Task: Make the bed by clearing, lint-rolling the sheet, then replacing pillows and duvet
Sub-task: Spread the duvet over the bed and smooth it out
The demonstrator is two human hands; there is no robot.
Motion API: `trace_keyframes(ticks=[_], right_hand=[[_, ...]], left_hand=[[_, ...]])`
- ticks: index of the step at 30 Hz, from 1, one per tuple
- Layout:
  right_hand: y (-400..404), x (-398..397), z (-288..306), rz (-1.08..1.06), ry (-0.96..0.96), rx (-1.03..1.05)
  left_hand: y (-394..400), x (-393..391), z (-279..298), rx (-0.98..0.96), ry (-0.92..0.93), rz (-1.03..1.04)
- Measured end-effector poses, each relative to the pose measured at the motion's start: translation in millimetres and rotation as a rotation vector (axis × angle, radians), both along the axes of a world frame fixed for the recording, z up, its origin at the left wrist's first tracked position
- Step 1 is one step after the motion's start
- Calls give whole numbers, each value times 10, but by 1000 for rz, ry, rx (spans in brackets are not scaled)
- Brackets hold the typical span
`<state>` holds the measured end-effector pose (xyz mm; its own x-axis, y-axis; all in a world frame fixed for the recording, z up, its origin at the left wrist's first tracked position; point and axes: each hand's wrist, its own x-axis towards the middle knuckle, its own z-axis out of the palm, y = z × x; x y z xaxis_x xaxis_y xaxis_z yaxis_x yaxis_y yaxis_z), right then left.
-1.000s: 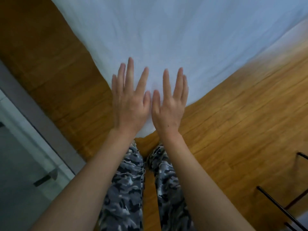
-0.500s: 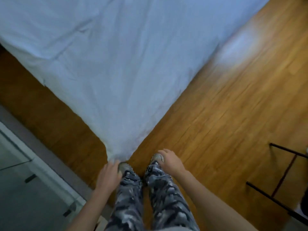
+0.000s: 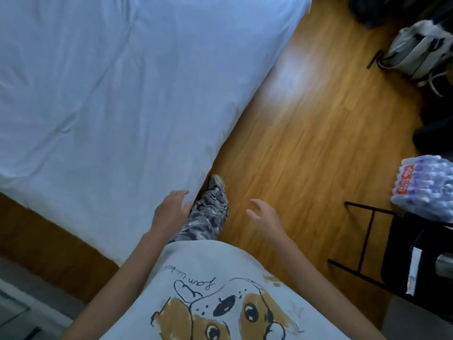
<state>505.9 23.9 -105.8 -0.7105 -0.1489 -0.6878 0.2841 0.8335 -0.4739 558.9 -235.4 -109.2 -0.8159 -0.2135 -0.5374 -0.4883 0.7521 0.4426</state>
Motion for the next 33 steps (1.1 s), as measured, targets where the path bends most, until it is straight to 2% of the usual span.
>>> trace_keyframes(ticks=[7, 12, 16, 20, 25, 29, 33], right_hand=[[250, -1624, 150, -187, 34, 20], [462, -2710, 289, -364, 73, 45], [613, -3550, 284, -456, 80, 20], [856, -4501, 169, -451, 72, -4], [1350, -6058, 85, -327, 88, -44], [1831, -7485, 235, -181, 112, -21], [2135, -8880, 441, -131, 177, 16]], left_hand=[[247, -1797, -130, 62, -3, -96], [535, -3315, -7, 65, 47, -361], [798, -4495, 129, 69, 116, -451], [1054, -5483, 123, 75, 112, -393], [1396, -6634, -23, 45, 42, -253], [1799, -7588, 70, 90, -2, -55], [2065, -8643, 200, 125, 53, 2]])
